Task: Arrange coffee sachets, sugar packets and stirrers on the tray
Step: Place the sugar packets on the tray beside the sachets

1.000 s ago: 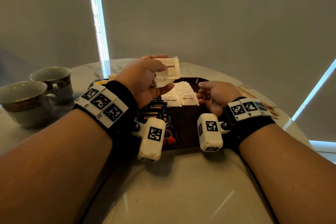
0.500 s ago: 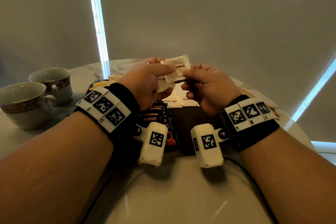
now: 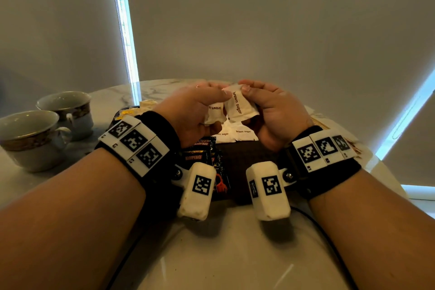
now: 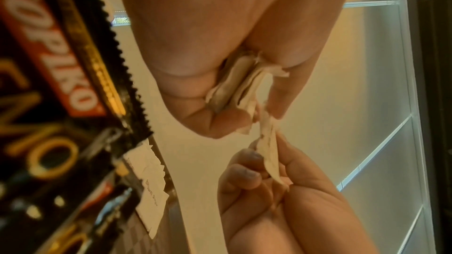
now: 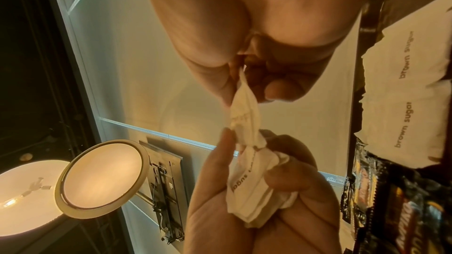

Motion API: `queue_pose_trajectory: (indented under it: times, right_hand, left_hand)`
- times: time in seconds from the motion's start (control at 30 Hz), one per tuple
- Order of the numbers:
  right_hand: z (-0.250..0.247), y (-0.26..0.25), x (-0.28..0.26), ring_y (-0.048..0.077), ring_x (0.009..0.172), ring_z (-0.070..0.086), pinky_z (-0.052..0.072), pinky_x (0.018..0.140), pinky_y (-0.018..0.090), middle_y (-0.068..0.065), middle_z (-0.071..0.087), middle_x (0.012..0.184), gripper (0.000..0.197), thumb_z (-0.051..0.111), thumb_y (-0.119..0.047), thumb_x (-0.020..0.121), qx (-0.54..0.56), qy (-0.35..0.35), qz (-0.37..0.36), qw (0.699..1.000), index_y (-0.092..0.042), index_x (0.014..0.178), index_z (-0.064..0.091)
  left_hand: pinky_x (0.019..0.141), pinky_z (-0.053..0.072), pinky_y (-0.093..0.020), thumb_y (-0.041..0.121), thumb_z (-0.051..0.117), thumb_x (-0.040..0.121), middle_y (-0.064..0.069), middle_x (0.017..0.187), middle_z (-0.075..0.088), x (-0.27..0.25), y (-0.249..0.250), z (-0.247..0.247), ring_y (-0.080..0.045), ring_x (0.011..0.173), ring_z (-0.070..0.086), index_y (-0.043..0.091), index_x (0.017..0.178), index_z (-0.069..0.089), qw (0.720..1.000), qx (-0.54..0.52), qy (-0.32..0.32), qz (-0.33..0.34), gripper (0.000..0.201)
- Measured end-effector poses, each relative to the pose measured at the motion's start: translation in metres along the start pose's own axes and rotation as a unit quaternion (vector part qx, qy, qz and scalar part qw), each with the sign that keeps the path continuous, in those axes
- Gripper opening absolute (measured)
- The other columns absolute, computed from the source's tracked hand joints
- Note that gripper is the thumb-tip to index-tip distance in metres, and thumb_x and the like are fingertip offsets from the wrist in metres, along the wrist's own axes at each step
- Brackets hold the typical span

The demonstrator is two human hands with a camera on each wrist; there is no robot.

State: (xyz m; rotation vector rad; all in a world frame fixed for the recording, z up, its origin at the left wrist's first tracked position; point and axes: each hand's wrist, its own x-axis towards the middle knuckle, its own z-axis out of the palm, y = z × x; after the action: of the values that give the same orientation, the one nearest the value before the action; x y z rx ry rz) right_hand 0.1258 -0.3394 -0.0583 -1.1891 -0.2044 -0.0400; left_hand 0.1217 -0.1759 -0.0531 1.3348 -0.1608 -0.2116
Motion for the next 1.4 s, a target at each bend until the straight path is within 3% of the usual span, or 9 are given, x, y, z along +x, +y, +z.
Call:
queue_pose_trajectory:
  times: [0.17,0.37,0.57,0.67,0.73,0.87,0.93,1.1,1.4]
  right_hand:
    - [0.001,0.001,-0.004,0.016,0.067,0.061,0.043,0.053,0.025,0.007,0.071,0.082,0.019,0.056,-0.02,0.099,-0.045,-0.022,0.01,0.999,-0.004,0.106,0.064]
    - [-0.001,0.006,-0.002,0.015,0.063,0.061,0.042,0.054,0.028,0.004,0.07,0.074,0.006,0.057,-0.006,0.095,-0.085,-0.009,0.03,0.996,-0.005,0.101,0.059]
    - [-0.004,0.007,0.001,0.016,0.059,0.049,0.039,0.05,0.028,0.008,0.059,0.076,0.01,0.053,-0.002,0.093,-0.073,0.006,0.02,0.997,-0.009,0.086,0.054]
    - [-0.005,0.009,0.002,0.016,0.059,0.048,0.039,0.049,0.027,0.007,0.056,0.074,0.007,0.059,-0.006,0.085,-0.064,0.005,0.018,0.998,-0.006,0.092,0.056]
    - [-0.006,0.01,0.003,0.015,0.058,0.048,0.038,0.048,0.027,0.008,0.054,0.078,0.027,0.062,-0.012,0.076,-0.059,0.002,0.019,0.998,-0.003,0.1,0.058]
    - [-0.006,0.01,0.004,0.012,0.059,0.048,0.034,0.047,0.024,0.006,0.058,0.08,0.03,0.056,-0.008,0.093,-0.064,0.002,0.016,0.998,0.005,0.12,0.059]
    - [-0.007,0.011,0.004,0.011,0.059,0.048,0.032,0.047,0.023,0.005,0.061,0.081,0.021,0.052,-0.007,0.097,-0.051,0.008,0.024,0.998,0.0,0.114,0.062]
    - [-0.014,0.019,0.011,0.007,0.054,0.044,0.029,0.044,0.019,0.005,0.061,0.086,0.016,0.05,-0.008,0.098,0.024,0.062,0.088,0.994,-0.008,0.11,0.062]
    - [-0.034,0.03,0.021,0.01,0.056,0.041,0.036,0.039,0.02,0.006,0.052,0.089,0.023,0.052,-0.01,0.099,-0.056,0.091,0.256,0.961,-0.002,0.12,0.059]
  left_hand:
    - [0.051,0.052,-0.026,0.011,0.065,0.098,-0.009,0.086,0.075,0.002,0.0,0.0,-0.018,0.066,0.069,0.014,0.094,0.062,0.998,-0.031,0.045,0.035,0.006]
    - [0.057,0.056,-0.031,0.006,0.063,0.096,-0.013,0.098,0.074,0.005,0.001,-0.005,-0.023,0.078,0.074,0.014,0.092,0.059,0.996,-0.043,0.054,0.048,0.01]
    - [0.053,0.048,-0.025,0.015,0.069,0.091,-0.007,0.095,0.07,0.002,0.0,-0.005,-0.014,0.069,0.061,0.012,0.118,0.066,0.999,-0.021,0.028,0.024,0.028]
    - [0.052,0.048,-0.025,0.012,0.063,0.097,-0.005,0.08,0.071,0.001,0.001,-0.003,-0.013,0.062,0.062,0.013,0.103,0.067,0.999,-0.014,0.028,0.019,0.008]
    - [0.052,0.048,-0.025,0.009,0.061,0.098,-0.004,0.077,0.072,0.001,0.002,-0.003,-0.013,0.06,0.063,0.014,0.097,0.065,0.999,-0.015,0.032,0.02,0.007]
    - [0.051,0.049,-0.025,0.009,0.06,0.098,-0.005,0.078,0.071,0.001,0.002,-0.003,-0.014,0.059,0.063,0.015,0.097,0.065,0.999,-0.01,0.037,0.018,0.008]
    - [0.052,0.049,-0.025,0.01,0.059,0.099,-0.008,0.088,0.069,0.002,0.002,-0.004,-0.015,0.065,0.062,0.015,0.101,0.066,0.999,-0.017,0.045,0.012,0.008]
    - [0.056,0.049,-0.027,0.001,0.046,0.096,-0.011,0.109,0.056,0.003,0.003,-0.006,-0.017,0.079,0.058,0.013,0.108,0.061,0.994,-0.08,0.076,0.015,0.024]
    - [0.053,0.05,-0.028,-0.001,0.042,0.094,-0.009,0.097,0.057,-0.001,0.018,-0.008,-0.018,0.079,0.058,0.011,0.106,0.061,0.983,-0.134,0.116,0.039,0.025]
